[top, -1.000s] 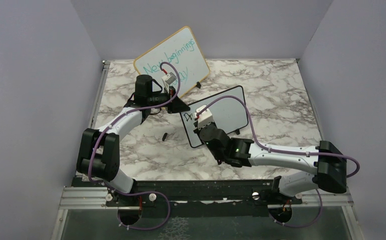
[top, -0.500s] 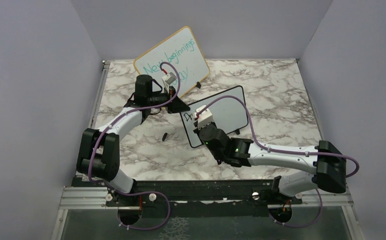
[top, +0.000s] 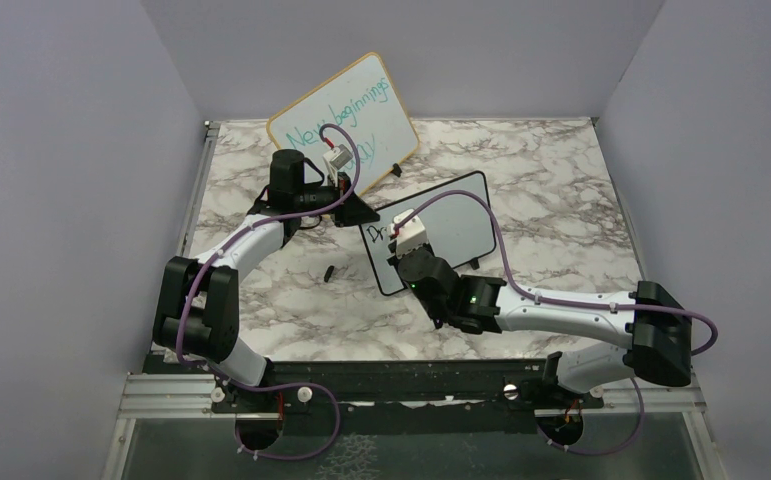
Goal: Write a sentence on the whiteboard
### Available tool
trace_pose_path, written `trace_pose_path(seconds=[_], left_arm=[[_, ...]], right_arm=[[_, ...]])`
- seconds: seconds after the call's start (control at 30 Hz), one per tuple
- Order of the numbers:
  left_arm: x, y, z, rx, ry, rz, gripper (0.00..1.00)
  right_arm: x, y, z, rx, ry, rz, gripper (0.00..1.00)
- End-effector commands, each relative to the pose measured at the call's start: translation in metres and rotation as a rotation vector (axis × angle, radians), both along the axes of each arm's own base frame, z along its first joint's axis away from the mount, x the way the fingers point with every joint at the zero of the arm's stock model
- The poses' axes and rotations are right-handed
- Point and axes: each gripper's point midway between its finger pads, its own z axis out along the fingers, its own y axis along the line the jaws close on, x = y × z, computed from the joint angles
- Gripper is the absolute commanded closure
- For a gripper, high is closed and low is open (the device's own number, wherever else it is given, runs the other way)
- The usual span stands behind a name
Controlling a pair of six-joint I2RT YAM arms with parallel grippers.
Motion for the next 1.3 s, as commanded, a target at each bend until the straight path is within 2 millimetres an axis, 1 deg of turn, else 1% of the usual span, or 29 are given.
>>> trace_pose_path(seconds=[0.0, 0.57, 0.87, 1.27], left_arm=[[-0.006, -0.001, -0.008, 0.005, 0.028, -0.017, 1.0], [-0.006, -0.001, -0.009, 0.006, 0.029, -0.017, 1.0], [-0.006, -0.001, -0.009, 0.005, 0.03, -0.019, 1.0], [-0.005, -0.001, -0.009, 0.004, 0.032, -0.019, 1.0]], right_arm=[[0.01, -0.011, 0.007, -0.003, -0.02, -0.07, 1.0], [0.016, -0.012, 0.014, 0.022, -0.045, -0.097, 1.0], [0.016, -0.004, 0.02, 0.038, -0.058, -0.058, 1.0], [0.012, 0.007, 0.02, 0.045, -0.049, 0.01, 1.0]])
